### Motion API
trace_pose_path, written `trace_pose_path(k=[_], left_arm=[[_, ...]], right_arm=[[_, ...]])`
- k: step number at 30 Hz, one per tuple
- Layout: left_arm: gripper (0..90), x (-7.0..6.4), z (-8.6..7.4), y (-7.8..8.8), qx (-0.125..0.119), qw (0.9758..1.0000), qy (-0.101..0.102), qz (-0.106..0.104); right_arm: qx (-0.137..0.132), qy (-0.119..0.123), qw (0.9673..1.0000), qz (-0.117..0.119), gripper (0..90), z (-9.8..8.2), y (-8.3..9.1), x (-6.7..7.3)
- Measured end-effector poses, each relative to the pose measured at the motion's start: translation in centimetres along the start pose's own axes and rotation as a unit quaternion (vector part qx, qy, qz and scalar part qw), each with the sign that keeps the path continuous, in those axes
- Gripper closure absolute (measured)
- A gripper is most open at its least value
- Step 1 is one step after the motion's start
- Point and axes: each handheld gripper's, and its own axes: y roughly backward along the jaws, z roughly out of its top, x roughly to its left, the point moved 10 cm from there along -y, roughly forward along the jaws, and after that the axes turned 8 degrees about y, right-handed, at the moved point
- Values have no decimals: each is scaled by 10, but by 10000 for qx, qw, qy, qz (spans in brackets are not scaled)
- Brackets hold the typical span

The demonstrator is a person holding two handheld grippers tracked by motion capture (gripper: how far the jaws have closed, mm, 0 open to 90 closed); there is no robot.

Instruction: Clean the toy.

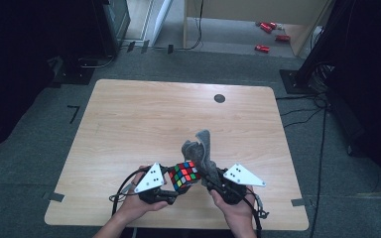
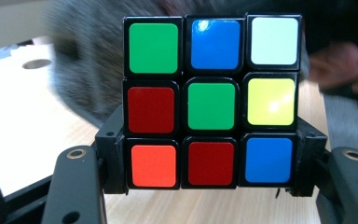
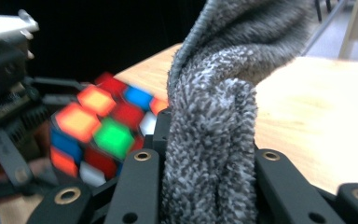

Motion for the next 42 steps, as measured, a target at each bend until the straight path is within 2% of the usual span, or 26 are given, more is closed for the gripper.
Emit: trace_pose_path(k=[2,4,6,8,10,12,15,17,18,19,20,22,24,26,27,29,30,33,35,37,40,42], left_arm=[[346,2,3,3,-74,9999,77,-65],[346,2,2,4,-69,10000,28,-23],[346,4,-2,0,93,9998,-113,125],[346,0,-7,-4,178,9997,-138,70],[346,-5,-8,-8,229,9994,-240,65],[346,-9,-5,-9,163,9994,-287,36],[346,-9,-2,-4,53,9997,-230,-8],[346,-5,1,0,-59,9999,-108,-44],[346,-3,3,2,-111,9999,-51,-41],[347,-1,4,3,-145,9999,-2,-39],[346,0,4,3,-136,9999,3,-39],[346,0,2,1,-64,10000,-62,21],[346,0,-2,-2,65,9998,-180,111],[346,-2,-5,-5,161,9992,-308,188],[346,-4,-4,-5,133,9994,-301,132],[346,-5,-3,-5,105,9993,-323,149],[347,-4,-3,-4,105,9992,-334,176],[346,-1,-1,-1,38,9997,-189,132],[347,1,-1,-1,41,9997,-156,166],[346,1,-3,-2,103,9996,-193,194],[346,-1,-6,-6,185,9994,-228,176],[346,0,-5,-5,171,9995,-204,175]], right_arm=[[-3,-5,10000,28,741,1,0,3],[-67,17,10000,-40,740,6,1,7],[-311,-27,9995,-21,737,15,5,9],[-460,-38,9989,-48,738,22,9,11],[-589,-83,9981,182,737,27,11,20],[-613,1,9973,404,734,29,10,32],[-665,72,9966,476,733,28,8,37],[-625,34,9975,340,733,25,7,27],[-587,131,9981,138,733,22,7,20],[-502,331,9981,-108,733,18,6,14],[-427,340,9984,-175,733,14,6,12],[-486,58,9988,2,732,14,6,15],[-575,149,9982,90,730,20,7,24],[-750,172,9960,444,728,28,9,39],[-730,279,9957,495,726,30,9,45],[-685,430,9957,456,724,29,8,48],[-709,384,9958,437,725,28,8,45],[-597,253,9977,191,725,20,6,30],[-547,134,9983,139,724,17,6,25],[-562,139,9981,228,720,19,6,30],[-659,313,9958,558,709,24,6,49],[-672,349,9954,586,708,25,5,51]])
